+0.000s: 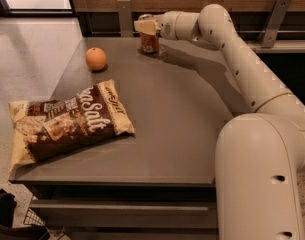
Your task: Move coke can near brown chip bag
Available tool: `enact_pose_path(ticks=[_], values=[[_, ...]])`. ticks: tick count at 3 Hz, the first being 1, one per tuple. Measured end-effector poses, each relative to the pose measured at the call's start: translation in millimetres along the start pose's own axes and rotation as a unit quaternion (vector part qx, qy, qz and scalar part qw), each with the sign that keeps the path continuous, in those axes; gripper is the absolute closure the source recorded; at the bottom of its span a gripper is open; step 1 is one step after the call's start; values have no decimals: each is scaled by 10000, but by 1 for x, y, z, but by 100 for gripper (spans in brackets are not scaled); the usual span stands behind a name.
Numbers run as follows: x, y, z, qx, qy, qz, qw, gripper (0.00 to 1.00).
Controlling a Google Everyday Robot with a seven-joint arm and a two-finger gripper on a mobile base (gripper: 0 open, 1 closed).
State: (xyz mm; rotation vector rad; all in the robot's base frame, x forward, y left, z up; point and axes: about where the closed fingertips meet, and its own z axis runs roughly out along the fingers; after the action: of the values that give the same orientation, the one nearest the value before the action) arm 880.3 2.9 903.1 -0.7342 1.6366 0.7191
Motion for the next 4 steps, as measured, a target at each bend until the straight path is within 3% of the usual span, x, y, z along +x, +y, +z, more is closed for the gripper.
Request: enact_pose_path(ticks=[2, 4], values=[[-8, 4, -7, -41, -22, 6, 10000, 100], [-52, 9, -85, 115, -80, -134, 9998, 100]])
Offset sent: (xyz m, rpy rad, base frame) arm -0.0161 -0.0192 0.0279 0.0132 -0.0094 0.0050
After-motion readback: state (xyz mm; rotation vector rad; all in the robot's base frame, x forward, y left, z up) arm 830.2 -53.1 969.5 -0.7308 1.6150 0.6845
